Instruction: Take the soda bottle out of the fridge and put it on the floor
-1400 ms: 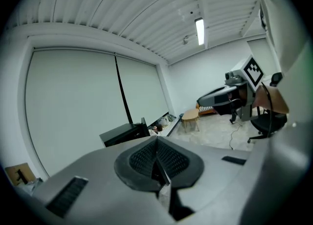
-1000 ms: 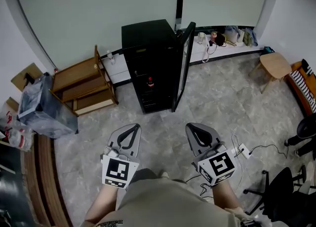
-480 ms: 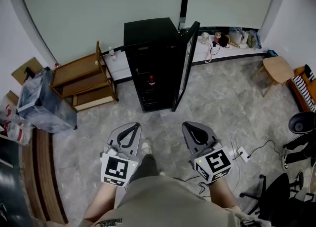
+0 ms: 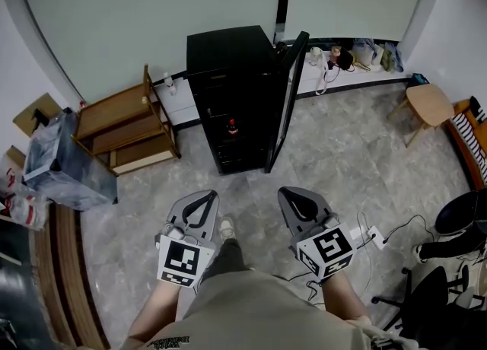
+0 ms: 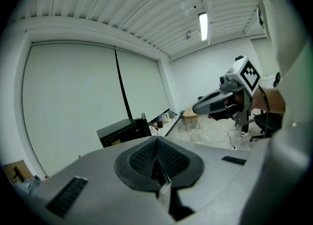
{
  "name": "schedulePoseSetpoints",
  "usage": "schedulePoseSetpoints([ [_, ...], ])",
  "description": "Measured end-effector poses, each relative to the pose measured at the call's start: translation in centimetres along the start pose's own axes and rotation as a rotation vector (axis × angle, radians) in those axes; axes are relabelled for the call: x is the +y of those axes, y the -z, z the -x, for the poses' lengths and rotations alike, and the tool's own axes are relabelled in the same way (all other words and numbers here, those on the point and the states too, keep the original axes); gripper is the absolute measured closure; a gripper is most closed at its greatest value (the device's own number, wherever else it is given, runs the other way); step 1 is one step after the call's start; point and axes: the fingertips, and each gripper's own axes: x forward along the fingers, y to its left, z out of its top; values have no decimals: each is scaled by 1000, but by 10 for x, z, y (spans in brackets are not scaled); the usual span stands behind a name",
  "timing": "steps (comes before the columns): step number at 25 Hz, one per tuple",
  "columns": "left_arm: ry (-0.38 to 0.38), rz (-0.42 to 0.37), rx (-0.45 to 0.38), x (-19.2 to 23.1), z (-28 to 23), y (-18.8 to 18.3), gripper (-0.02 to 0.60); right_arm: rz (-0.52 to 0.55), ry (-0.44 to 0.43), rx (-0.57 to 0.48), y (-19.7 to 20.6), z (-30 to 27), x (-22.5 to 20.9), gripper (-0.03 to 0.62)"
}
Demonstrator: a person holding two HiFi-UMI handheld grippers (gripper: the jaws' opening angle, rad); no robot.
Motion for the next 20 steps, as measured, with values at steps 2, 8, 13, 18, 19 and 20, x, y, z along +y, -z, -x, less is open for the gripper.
schedulePoseSetpoints([
  [2,8,-1,1,9,-11,2,575,-6,-3,13,3,-13,-4,599],
  [8,25,9,12,49,-48,14,575,-3,-9,54,7,-67,-19,599],
  [13,39,18,20,102,-84,18,575,5,-11,85,-4,-126,-37,599],
  [18,57,20,12,159,-121,19,575,9,6,109,-20,-185,-56,599],
  [19,61,20,7,170,-128,19,575,12,9,112,-23,-196,-60,599],
  [20,66,21,1,180,-135,20,575,15,12,116,-25,-208,-63,599],
])
